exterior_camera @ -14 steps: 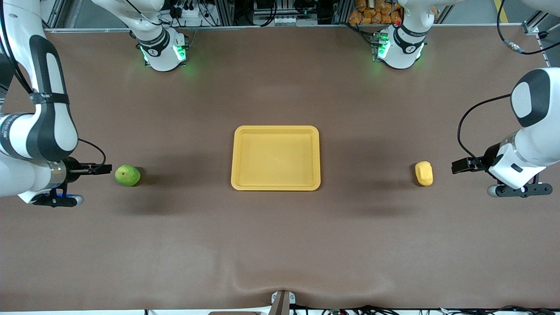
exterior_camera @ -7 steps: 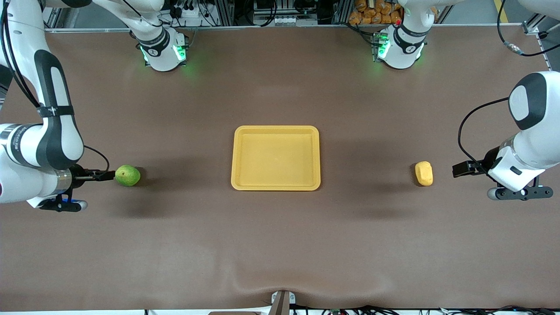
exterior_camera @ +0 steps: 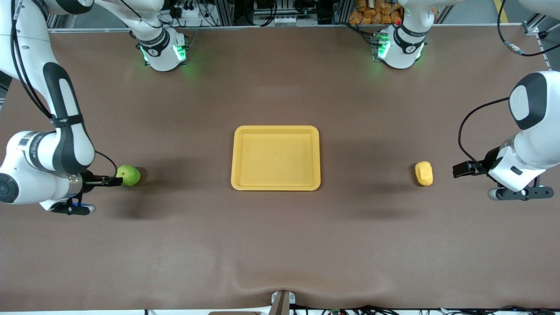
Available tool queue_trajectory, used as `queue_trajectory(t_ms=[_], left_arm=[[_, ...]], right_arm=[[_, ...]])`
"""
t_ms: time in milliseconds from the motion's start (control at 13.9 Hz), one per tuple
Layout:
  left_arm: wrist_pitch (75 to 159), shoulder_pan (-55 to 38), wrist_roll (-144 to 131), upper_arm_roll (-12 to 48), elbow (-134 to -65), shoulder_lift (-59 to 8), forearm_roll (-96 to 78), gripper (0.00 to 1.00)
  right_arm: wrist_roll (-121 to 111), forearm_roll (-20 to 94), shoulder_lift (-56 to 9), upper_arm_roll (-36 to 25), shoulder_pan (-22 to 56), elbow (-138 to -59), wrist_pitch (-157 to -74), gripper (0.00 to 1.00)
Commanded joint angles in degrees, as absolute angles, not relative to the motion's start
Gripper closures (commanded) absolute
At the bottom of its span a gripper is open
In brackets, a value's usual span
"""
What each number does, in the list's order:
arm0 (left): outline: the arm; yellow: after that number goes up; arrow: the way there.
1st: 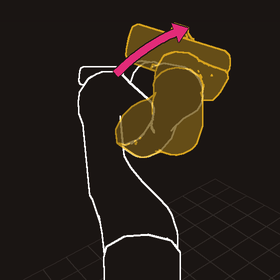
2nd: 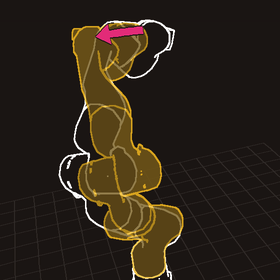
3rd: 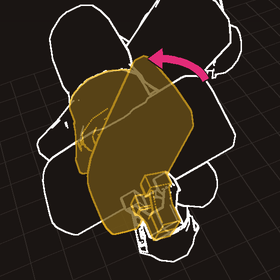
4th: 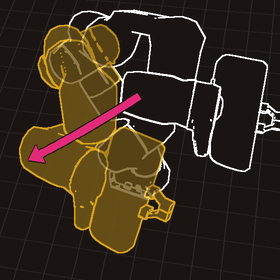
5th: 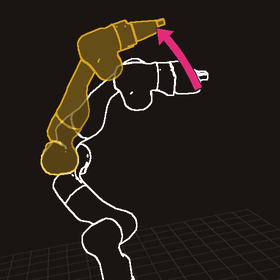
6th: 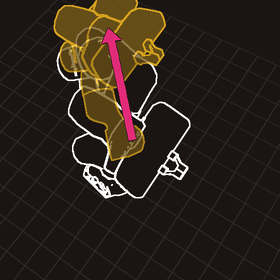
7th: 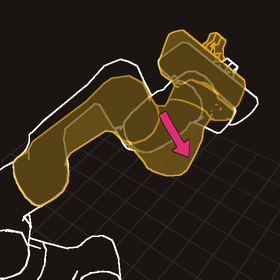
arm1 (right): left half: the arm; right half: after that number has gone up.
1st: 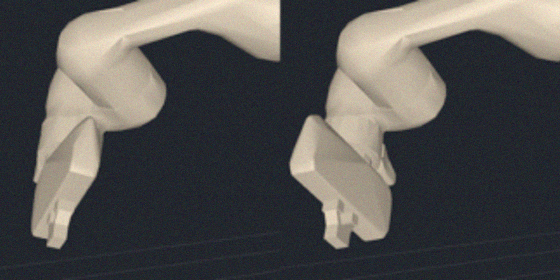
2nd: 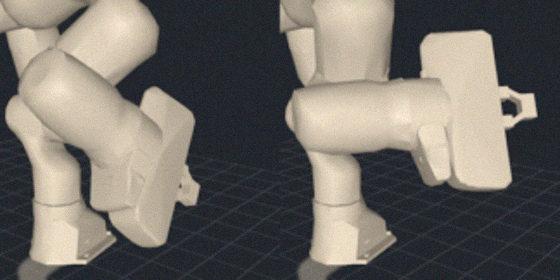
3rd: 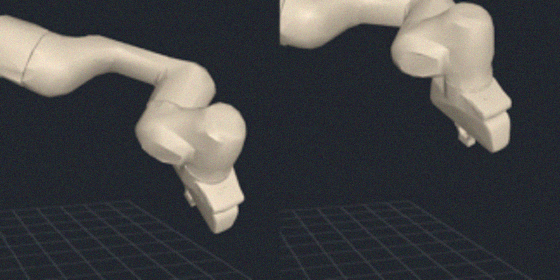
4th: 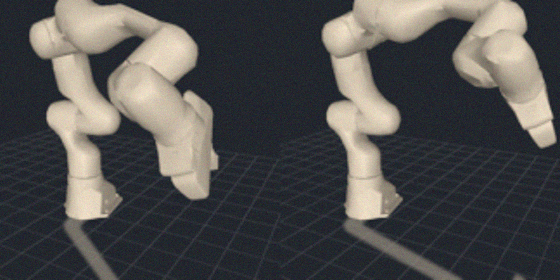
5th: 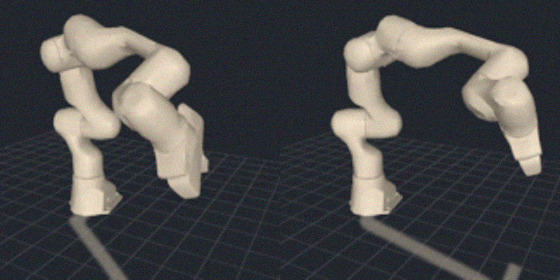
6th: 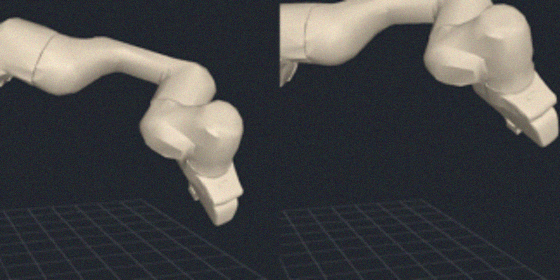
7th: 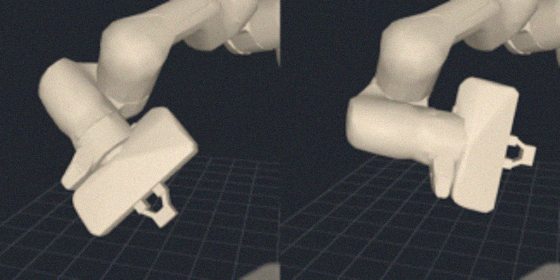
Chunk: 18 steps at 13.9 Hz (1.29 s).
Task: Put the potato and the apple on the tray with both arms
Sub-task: 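Close the right gripper on the green apple and lift it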
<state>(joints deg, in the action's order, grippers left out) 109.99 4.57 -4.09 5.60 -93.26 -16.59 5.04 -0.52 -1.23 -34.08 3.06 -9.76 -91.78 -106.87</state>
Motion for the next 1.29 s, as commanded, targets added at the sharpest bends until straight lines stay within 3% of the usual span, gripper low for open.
queue_trajectory(t_ms=[0,1151,1223], left_arm=[[109.6,4.6,-3.0,5.7,-93.3,-15.6,5.9,0.00],[110.1,4.7,-2.9,5.8,-92.8,-16.2,5.8,0.00],[110.4,4.7,-3.0,5.8,-92.7,-16.5,5.4,0.00]], right_arm=[[-0.9,0.6,-33.2,4.0,-11.2,-94.4,-108.6,0.00],[-0.9,1.8,-33.2,4.2,-11.5,-104.4,-119.9,0.00],[-1.1,1.8,-33.2,4.2,-11.5,-104.4,-119.9,0.20]])
